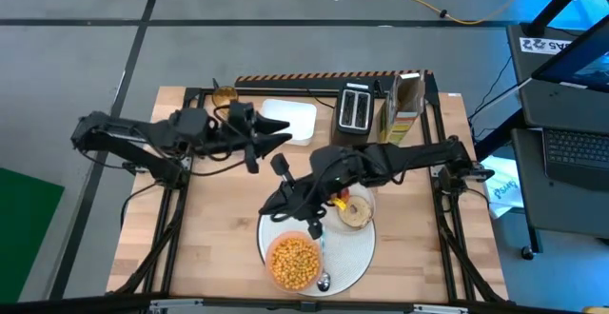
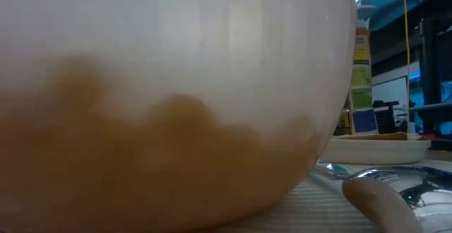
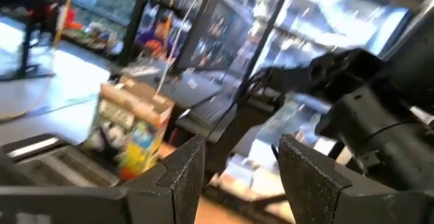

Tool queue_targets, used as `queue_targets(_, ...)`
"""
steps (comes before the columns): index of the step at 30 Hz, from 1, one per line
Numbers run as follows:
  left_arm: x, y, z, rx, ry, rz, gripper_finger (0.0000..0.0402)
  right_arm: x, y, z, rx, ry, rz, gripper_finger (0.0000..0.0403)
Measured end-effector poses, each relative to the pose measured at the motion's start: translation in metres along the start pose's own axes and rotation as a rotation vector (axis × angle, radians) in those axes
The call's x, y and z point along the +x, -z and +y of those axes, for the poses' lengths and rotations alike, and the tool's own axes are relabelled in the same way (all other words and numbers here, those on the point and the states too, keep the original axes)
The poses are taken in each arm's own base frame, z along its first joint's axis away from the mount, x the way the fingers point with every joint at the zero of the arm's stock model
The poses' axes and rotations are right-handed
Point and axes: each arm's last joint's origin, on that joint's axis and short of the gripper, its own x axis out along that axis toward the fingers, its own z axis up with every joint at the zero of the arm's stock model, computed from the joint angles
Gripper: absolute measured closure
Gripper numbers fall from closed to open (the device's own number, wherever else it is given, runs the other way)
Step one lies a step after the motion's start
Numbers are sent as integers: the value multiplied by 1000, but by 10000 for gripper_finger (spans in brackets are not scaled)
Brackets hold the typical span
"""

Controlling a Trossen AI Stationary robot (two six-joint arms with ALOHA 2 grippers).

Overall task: Arrange a breakfast setting
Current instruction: Return to Home Position

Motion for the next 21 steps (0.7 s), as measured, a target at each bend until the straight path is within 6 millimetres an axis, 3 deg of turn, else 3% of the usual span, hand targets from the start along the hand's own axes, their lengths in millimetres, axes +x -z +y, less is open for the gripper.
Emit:
queue_targets(7,9,23,29,-126,14,-110,227,-26,-16,-4,-20,5,-27,403)
queue_targets(15,5,9,26,-175,85,-274,228,-41,-17,-3,-32,-9,19,403)
queue_targets(21,4,10,22,-170,59,-285,228,-26,13,17,86,-43,-114,403)
